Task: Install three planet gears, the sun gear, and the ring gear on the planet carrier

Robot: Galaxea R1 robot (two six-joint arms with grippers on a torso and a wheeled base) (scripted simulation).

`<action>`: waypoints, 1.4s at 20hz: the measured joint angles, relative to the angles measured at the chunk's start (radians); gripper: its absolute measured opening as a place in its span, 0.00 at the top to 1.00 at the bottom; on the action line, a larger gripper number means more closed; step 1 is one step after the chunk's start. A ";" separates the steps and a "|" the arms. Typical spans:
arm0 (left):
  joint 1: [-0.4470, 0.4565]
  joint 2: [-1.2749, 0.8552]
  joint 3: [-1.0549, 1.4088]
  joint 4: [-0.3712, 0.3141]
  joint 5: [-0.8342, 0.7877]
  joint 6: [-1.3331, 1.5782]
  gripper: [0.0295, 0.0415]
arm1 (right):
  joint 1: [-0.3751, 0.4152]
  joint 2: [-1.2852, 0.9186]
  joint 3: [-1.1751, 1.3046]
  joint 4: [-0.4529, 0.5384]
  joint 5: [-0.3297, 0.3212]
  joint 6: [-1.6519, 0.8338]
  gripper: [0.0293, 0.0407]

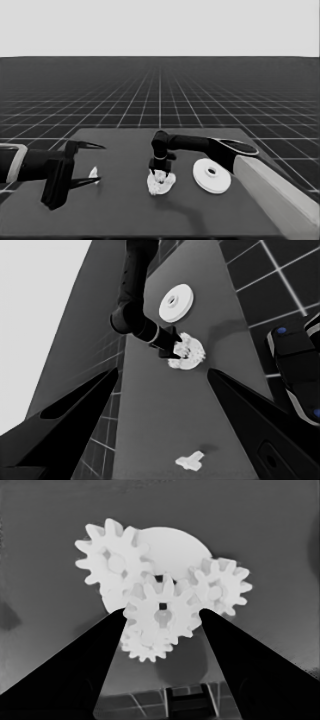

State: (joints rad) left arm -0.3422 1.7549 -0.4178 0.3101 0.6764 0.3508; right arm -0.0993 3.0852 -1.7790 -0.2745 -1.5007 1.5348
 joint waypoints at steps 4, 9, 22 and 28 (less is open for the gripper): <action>0.000 0.000 0.000 0.000 0.000 0.000 0.25 | 0.000 0.000 0.000 0.000 0.000 0.042 0.86; 0.000 0.000 0.000 0.000 0.000 0.000 0.25 | 0.000 0.000 0.000 0.000 0.000 0.094 0.86; 0.000 0.000 0.000 0.000 0.000 0.000 0.25 | -0.007 -0.001 -0.001 0.000 0.000 0.230 0.86; 0.000 0.000 0.000 0.000 0.000 0.000 0.25 | -0.008 -0.001 -0.001 0.000 0.000 0.293 0.86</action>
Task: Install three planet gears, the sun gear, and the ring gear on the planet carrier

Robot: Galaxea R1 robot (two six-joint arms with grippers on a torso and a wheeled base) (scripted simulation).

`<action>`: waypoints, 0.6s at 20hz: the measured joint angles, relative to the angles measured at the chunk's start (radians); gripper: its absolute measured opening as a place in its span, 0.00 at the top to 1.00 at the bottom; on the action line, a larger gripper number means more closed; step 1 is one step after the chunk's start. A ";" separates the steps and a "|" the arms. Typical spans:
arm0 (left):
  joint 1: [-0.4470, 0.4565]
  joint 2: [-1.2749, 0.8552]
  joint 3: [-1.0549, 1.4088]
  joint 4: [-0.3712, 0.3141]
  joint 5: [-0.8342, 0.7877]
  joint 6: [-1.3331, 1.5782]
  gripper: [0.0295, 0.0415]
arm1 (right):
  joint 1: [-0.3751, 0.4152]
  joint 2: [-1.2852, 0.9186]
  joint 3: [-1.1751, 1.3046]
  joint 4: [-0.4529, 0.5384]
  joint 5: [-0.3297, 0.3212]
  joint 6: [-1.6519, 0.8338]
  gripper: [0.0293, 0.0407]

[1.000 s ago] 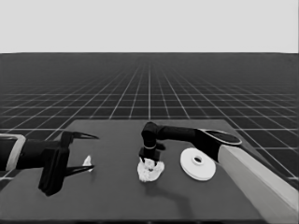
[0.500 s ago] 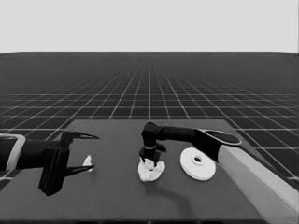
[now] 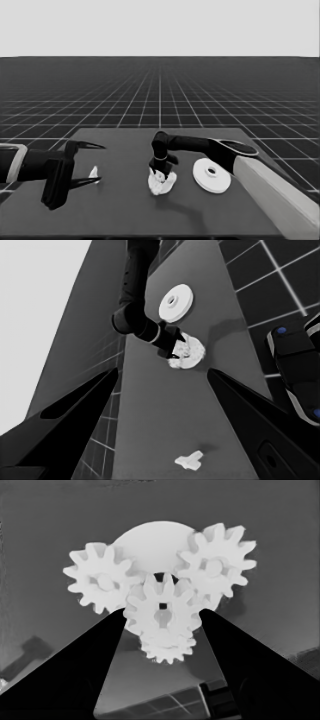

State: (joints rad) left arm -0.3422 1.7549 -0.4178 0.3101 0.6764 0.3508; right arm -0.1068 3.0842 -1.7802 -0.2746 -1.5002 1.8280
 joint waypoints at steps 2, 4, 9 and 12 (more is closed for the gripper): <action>0.000 0.000 0.000 0.000 0.000 0.000 0.25 | 0.000 0.000 0.000 0.000 0.000 0.021 0.86; 0.000 0.000 0.000 0.000 0.000 0.000 0.25 | 0.000 0.000 0.000 0.000 0.000 0.042 0.86; 0.000 0.000 0.000 0.000 0.000 0.000 0.25 | 0.000 0.000 0.000 0.000 0.000 0.094 0.86; 0.000 0.000 0.000 0.000 0.000 0.000 0.25 | 0.000 0.000 0.000 0.000 0.000 0.126 0.86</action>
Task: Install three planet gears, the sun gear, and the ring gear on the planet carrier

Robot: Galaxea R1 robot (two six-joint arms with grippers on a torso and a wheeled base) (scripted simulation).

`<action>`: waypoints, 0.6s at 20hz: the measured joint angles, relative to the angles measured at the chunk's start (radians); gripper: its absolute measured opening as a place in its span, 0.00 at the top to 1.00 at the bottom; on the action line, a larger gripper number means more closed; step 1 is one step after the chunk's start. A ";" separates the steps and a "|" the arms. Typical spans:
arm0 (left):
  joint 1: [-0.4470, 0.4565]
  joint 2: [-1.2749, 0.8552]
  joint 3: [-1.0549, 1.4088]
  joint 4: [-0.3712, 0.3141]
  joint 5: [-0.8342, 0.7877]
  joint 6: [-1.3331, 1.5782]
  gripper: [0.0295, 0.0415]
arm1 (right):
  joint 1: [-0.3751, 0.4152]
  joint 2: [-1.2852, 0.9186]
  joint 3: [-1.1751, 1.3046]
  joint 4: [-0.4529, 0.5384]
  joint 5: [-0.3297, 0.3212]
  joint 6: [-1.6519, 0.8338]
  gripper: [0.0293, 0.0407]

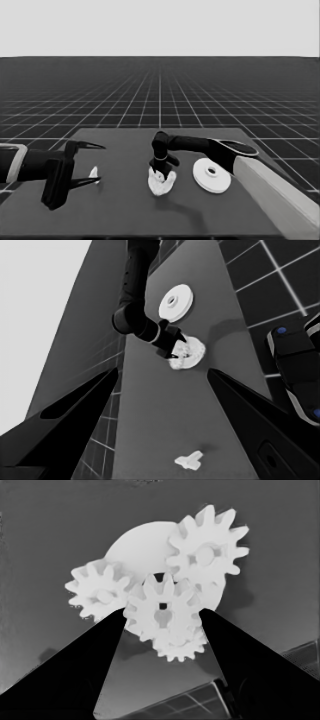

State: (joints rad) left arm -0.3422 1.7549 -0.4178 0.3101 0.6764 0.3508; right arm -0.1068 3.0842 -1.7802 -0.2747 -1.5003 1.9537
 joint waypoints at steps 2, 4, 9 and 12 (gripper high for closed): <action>0.000 0.000 0.000 0.000 0.000 0.000 0.25 | 0.000 0.000 0.000 0.000 0.000 0.021 0.86; 0.000 0.000 0.000 0.000 0.000 0.000 0.25 | 0.000 0.000 0.000 0.000 0.000 0.042 0.86; 0.000 0.000 0.000 0.000 0.000 0.000 0.25 | 0.000 0.000 0.000 0.000 0.000 0.094 0.86; 0.000 0.000 0.000 0.000 0.000 0.000 0.25 | 0.000 0.000 0.000 0.000 0.000 0.126 0.86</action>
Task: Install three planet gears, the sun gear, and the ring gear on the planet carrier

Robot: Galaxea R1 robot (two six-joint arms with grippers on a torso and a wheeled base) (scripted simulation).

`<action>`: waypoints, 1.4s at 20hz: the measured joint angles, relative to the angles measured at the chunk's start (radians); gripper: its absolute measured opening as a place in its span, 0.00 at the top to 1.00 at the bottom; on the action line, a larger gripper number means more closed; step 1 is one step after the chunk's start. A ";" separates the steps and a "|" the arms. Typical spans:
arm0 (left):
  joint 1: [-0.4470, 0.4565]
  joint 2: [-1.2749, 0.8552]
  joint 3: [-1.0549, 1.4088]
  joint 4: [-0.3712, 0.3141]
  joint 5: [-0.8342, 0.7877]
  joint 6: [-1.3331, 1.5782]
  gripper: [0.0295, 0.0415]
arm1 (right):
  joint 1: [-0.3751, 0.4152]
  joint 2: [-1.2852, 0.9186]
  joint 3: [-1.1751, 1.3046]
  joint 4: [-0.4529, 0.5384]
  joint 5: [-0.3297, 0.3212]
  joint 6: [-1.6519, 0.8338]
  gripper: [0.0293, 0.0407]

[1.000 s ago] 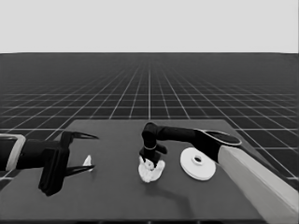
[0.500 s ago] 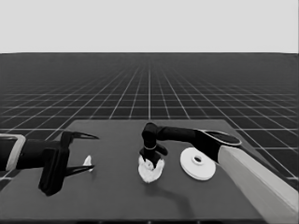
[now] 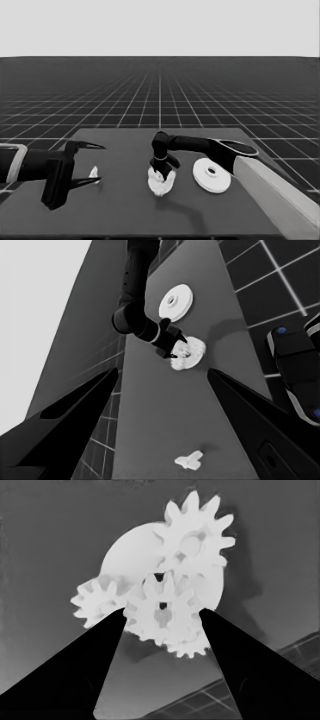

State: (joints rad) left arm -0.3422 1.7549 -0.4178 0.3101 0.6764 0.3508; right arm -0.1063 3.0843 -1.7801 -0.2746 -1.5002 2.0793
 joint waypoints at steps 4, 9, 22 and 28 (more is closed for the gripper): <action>0.000 0.000 0.000 0.000 0.000 0.000 0.25 | 0.000 0.000 0.000 0.000 0.000 0.042 0.86; 0.000 0.000 0.000 0.000 0.000 0.000 0.25 | -0.001 0.000 0.000 0.000 0.000 0.094 0.86; 0.000 0.000 0.000 0.000 0.000 0.000 0.25 | 0.000 0.000 0.000 0.000 0.000 0.230 0.86; 0.000 0.000 0.000 0.000 0.000 0.000 0.25 | -0.001 0.000 0.000 0.000 0.000 0.282 0.33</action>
State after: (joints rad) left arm -0.3422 1.7549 -0.4178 0.3101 0.6764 0.3508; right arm -0.1069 3.0842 -1.7803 -0.2748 -1.5003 2.3615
